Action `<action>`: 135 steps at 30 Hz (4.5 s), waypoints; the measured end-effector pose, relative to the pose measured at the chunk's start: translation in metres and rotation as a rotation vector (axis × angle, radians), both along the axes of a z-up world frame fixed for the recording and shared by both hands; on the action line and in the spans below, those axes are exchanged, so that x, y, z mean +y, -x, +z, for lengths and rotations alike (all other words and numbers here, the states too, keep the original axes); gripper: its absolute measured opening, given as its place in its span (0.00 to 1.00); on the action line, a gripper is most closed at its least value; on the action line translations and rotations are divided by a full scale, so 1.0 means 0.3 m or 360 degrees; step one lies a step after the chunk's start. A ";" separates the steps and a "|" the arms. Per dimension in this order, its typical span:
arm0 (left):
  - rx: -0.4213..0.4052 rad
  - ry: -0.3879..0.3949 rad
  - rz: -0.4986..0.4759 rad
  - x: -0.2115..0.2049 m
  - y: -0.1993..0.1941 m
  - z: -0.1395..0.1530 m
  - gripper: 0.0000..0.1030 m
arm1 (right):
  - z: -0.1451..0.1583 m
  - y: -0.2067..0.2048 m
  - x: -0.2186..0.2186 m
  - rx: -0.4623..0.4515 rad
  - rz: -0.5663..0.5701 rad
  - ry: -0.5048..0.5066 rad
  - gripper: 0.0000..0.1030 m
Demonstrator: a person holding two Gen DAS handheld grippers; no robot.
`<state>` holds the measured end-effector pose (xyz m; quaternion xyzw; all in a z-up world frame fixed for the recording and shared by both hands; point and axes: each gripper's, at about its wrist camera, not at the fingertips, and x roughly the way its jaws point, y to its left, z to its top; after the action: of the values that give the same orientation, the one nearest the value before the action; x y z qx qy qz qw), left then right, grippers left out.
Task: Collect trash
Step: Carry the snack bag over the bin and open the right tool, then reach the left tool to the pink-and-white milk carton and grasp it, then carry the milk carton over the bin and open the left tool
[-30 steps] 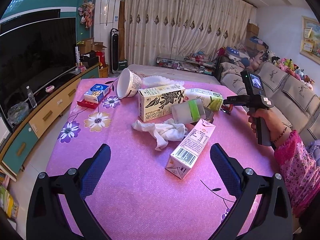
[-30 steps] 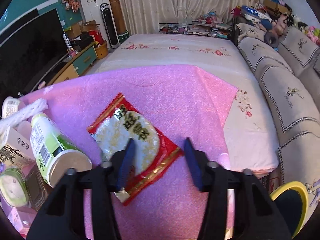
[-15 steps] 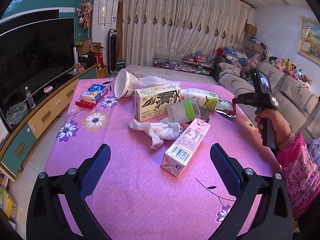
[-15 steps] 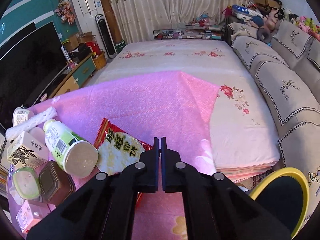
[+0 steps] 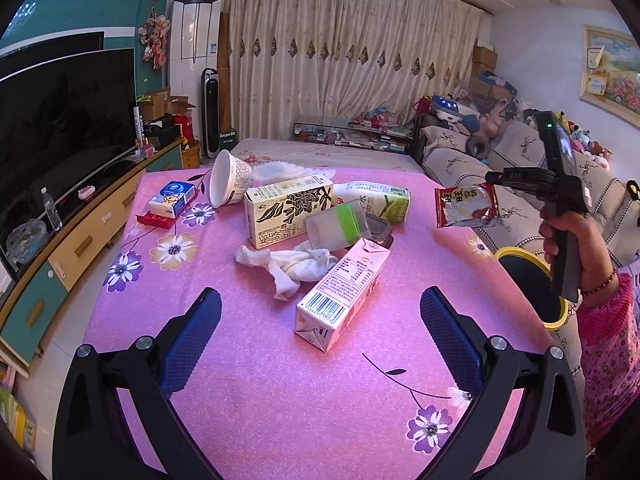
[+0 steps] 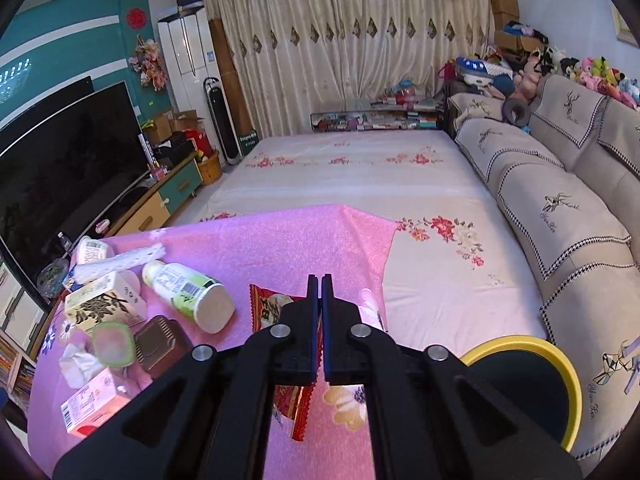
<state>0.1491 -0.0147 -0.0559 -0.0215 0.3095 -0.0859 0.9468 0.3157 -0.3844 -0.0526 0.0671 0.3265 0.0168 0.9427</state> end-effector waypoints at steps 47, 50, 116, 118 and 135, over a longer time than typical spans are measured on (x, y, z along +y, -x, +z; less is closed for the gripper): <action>0.0034 -0.0010 -0.0219 -0.168 0.005 -0.029 0.95 | -0.198 0.448 -0.456 0.0038 -0.0490 0.0078 0.19; 0.0064 0.0011 -0.0190 -0.126 -0.037 -0.059 0.95 | -0.194 0.461 -0.425 0.0033 -0.0457 0.0082 0.19; 0.0011 -0.0086 -0.0560 -0.373 -0.026 0.072 0.41 | -0.172 0.627 -0.415 -0.0042 -0.0435 -0.0059 0.23; 0.0013 -0.0086 -0.0623 -0.434 -0.030 0.082 0.41 | -0.171 0.665 -0.432 -0.0049 -0.0463 -0.0049 0.23; 0.0089 -0.0155 -0.0904 -0.904 -0.109 0.028 0.41 | -0.214 0.880 -0.663 -0.0063 -0.0689 -0.0074 0.23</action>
<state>0.1817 -0.2859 -0.0476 0.1090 0.3328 -0.3319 0.8759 0.0516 -0.5832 -0.1168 0.1570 0.2854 -0.1772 0.9287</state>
